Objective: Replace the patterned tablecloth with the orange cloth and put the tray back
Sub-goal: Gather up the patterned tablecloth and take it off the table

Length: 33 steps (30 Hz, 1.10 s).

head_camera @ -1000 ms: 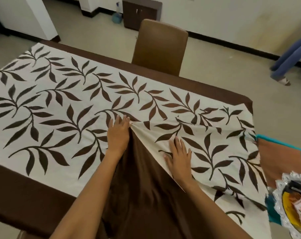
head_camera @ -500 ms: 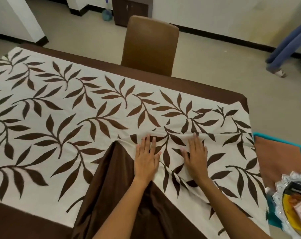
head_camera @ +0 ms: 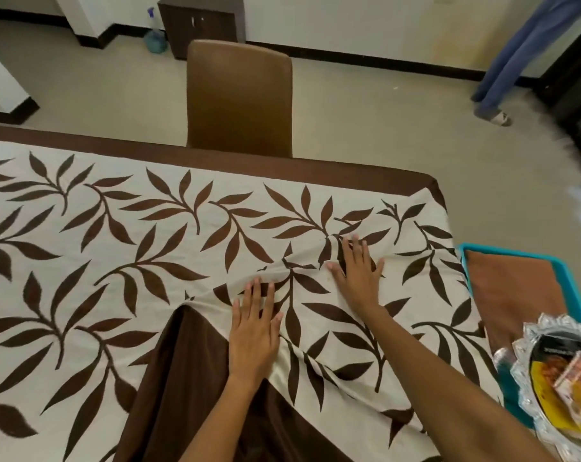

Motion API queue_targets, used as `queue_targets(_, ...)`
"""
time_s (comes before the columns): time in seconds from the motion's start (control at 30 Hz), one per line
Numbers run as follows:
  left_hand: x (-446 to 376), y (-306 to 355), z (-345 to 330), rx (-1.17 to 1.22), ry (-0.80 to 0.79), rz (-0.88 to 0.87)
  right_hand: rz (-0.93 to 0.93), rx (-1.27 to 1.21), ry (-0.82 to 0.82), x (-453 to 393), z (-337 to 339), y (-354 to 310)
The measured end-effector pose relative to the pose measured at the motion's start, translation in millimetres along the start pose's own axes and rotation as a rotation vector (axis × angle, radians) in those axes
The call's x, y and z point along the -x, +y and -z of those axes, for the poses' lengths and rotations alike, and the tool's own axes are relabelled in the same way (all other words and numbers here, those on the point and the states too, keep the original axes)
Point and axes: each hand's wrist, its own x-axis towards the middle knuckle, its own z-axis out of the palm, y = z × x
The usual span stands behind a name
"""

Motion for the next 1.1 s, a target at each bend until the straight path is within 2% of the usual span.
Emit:
queue_targets(0.23,-1.9,3.7,3.9,0.0,0.023,-0.02,0.037,-0.305,0.313,8.8,-3.1,-21.9)
queue_targets(0.33,-0.7,4.3,6.4,0.018,0.03,-0.022,-0.011,-0.363,0.354,11.4,3.9,-34.8)
queue_targets(0.47,-0.1,4.7,12.7,0.096,0.059,-0.005,0.049,-0.6,0.256,32.9,16.3,-74.8)
queue_targets(0.57,1.7,6.0,19.3,0.176,0.064,-0.038,0.207,-0.814,0.049,69.9,24.1,-106.4)
queue_targets(0.63,1.2,5.1,19.8,0.198,0.044,-0.075,0.267,-0.864,-0.061,92.1,25.6,-109.7)
queue_targets(0.67,0.6,4.0,18.3,0.191,0.028,-0.085,0.271,-0.861,-0.05,99.3,25.7,-104.3)
queue_targets(0.73,-1.2,1.3,13.9,0.16,-0.003,-0.078,0.238,-0.746,0.074,103.8,23.2,-82.5)
queue_targets(0.8,-2.9,-0.9,9.4,0.143,-0.021,-0.064,0.203,-0.44,0.169,95.5,19.6,-51.5)
queue_targets(0.9,-2.7,-0.5,5.8,0.133,-0.024,-0.048,0.06,-0.106,0.116,80.3,16.0,-7.7)
queue_targets(1.0,-3.0,0.4,3.7,0.105,-0.029,-0.029,-0.093,-0.04,0.1,70.6,14.9,17.2)
queue_targets(1.1,-3.7,0.7,2.2,0.073,-0.035,-0.024,-0.13,-0.011,0.089,59.1,15.5,26.6)
